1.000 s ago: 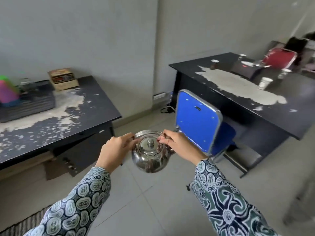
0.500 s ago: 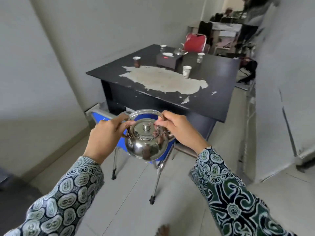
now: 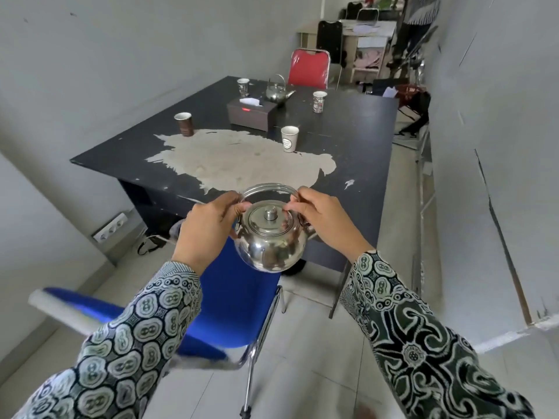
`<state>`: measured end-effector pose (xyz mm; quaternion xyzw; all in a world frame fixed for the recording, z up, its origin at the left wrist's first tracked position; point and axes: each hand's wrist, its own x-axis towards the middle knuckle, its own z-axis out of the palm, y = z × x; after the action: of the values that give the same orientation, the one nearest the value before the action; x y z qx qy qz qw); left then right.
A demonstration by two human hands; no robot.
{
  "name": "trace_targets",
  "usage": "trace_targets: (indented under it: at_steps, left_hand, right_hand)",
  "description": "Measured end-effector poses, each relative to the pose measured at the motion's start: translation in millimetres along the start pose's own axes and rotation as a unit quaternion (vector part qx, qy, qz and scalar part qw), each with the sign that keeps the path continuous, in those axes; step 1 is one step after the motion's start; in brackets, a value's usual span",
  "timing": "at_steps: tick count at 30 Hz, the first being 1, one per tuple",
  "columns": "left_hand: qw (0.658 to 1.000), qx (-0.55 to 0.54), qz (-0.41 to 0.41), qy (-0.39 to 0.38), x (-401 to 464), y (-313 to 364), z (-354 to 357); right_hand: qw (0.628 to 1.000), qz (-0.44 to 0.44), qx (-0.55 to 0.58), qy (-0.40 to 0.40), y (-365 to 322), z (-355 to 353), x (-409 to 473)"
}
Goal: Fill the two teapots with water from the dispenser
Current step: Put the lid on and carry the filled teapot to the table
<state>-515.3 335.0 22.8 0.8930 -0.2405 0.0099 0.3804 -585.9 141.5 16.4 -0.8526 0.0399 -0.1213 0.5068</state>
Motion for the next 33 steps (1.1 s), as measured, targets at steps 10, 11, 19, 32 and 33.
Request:
trace_targets:
  at_steps: [10, 11, 19, 32, 33]
  left_hand:
    - [0.995, 0.031, -0.060, 0.071, 134, 48, 116]
    - [0.995, 0.017, -0.069, 0.076, 148, 54, 128]
    - [0.986, -0.023, -0.119, 0.116, 234, 80, 187]
    - [0.954, -0.011, -0.244, 0.172, 364, 24, 195]
    - [0.951, -0.014, -0.253, 0.177, 374, 18, 194]
  right_hand:
    - [0.998, -0.036, -0.006, -0.051, 110, -104, 134]
    - [0.997, -0.036, -0.006, -0.065, 119, -120, 149]
    - [0.985, -0.073, -0.010, -0.157, 165, -186, 249]
    - [0.958, -0.102, -0.025, -0.266, 215, -139, 428]
    - [0.956, -0.102, -0.021, -0.276, 216, -131, 444]
